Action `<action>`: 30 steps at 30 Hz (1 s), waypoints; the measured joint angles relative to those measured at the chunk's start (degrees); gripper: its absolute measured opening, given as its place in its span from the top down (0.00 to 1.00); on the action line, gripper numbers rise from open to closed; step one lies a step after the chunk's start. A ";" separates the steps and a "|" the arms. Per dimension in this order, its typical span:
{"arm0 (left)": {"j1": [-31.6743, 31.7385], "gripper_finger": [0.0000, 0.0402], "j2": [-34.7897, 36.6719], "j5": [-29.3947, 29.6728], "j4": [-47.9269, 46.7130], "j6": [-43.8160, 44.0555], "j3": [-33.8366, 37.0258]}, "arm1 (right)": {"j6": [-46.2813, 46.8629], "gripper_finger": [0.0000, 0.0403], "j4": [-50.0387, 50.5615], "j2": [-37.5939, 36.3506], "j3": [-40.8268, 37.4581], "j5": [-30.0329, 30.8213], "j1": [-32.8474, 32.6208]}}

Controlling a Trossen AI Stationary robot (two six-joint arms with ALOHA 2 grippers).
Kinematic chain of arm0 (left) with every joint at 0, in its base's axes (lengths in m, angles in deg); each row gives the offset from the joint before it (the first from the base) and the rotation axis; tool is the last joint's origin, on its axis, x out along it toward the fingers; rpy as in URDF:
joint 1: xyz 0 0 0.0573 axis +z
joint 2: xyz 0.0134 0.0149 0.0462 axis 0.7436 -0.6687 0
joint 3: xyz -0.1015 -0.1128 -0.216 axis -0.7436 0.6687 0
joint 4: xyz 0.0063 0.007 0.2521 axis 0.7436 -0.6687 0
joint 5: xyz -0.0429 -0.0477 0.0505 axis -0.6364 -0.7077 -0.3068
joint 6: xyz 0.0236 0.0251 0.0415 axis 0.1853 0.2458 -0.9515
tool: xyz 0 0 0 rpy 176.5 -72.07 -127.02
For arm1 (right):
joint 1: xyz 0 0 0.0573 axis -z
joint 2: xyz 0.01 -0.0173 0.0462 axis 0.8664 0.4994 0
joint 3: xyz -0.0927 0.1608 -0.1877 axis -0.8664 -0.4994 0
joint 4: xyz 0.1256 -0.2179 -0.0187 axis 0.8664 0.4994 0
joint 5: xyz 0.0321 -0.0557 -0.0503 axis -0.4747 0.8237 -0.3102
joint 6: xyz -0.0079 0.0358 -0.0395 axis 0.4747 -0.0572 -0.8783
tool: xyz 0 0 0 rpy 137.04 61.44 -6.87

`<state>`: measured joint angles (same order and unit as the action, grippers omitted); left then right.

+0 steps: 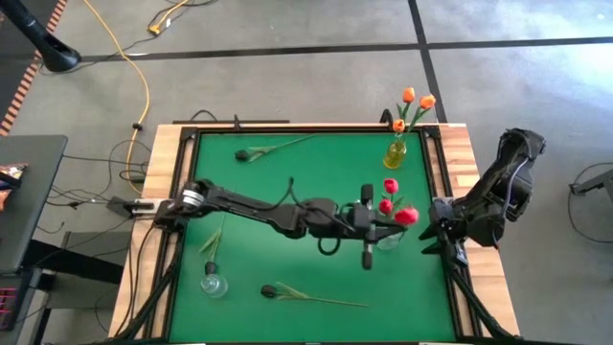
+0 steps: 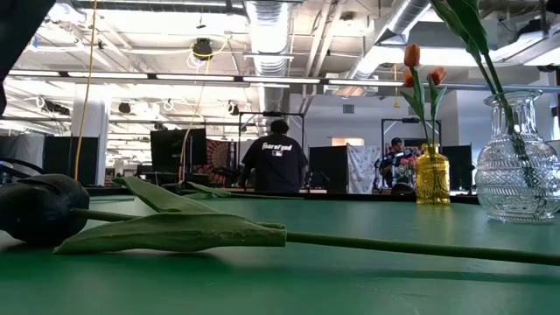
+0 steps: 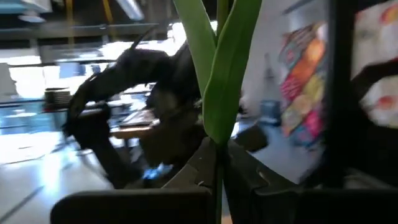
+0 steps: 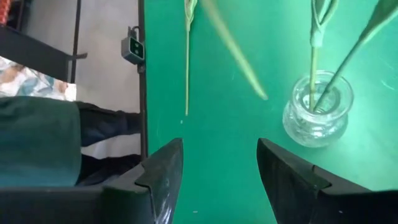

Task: Sort flowers into vase by color
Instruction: Put the red tulip into the top transparent flower vase

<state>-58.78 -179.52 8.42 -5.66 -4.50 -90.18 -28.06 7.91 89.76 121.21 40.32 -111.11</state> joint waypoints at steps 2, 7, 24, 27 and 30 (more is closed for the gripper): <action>0.00 1.00 -1.54 2.49 0.46 -2.26 0.01 | 0.02 0.43 0.71 -0.32 0.00 -0.15 0.00; 0.00 1.00 -3.10 6.44 0.66 -6.07 0.02 | 0.12 0.43 0.99 -0.68 0.00 -1.27 -1.16; 1.42 1.00 -3.08 5.55 -4.59 -4.94 0.00 | 1.82 0.43 0.77 -0.64 0.00 -1.12 -2.93; 1.83 1.00 -3.08 5.35 -6.63 -3.03 0.00 | 2.04 0.43 0.73 -0.64 0.00 -0.93 -2.93; 2.60 1.00 -3.08 5.41 -10.28 -0.78 0.00 | 2.04 0.43 0.73 -0.62 0.00 0.14 -2.93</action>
<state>-56.18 -182.59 13.83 -15.94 -5.29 -90.18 -26.02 8.64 89.14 121.21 40.46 -114.04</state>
